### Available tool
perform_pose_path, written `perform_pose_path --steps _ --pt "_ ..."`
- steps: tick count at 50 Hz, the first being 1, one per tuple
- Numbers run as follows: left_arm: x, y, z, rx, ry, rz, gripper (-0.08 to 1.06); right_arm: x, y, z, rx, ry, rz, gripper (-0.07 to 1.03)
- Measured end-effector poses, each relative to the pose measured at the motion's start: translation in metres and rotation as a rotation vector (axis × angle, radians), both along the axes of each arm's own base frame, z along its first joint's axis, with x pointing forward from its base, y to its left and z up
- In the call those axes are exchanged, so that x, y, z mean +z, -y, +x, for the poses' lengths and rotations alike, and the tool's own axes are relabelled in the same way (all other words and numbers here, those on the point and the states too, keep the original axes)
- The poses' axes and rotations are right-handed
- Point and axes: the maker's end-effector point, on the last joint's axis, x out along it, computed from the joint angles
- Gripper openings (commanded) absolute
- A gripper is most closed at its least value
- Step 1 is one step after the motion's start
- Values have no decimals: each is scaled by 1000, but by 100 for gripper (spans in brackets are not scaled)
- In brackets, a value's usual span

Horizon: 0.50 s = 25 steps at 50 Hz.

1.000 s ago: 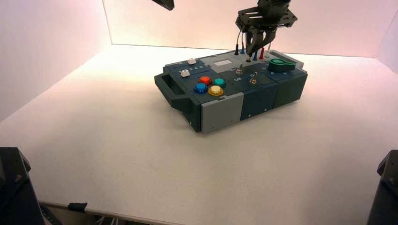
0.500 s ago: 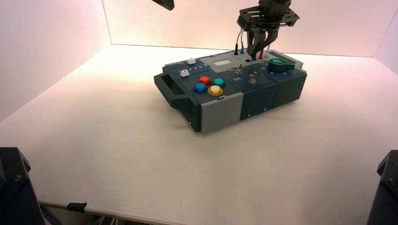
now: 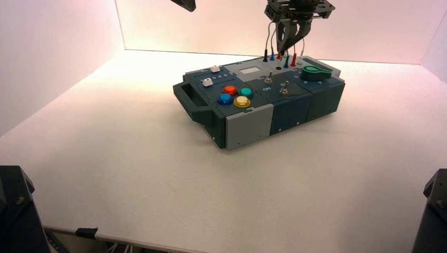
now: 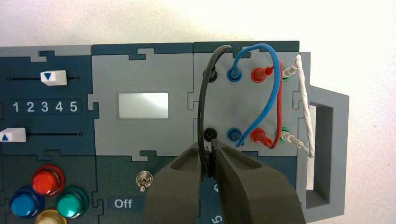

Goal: Insert the black wire.

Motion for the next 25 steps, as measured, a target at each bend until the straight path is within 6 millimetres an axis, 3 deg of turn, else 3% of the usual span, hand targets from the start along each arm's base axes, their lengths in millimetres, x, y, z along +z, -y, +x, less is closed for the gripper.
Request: perform_pose_path --steps 11,25 --pt "-1 0 0 -1 -1 1 -3 5 -1 3 4 -1 -2 -2" --pt "0 0 0 -2 -1 1 -3 -5 -1 3 11 -38 -17 -2"
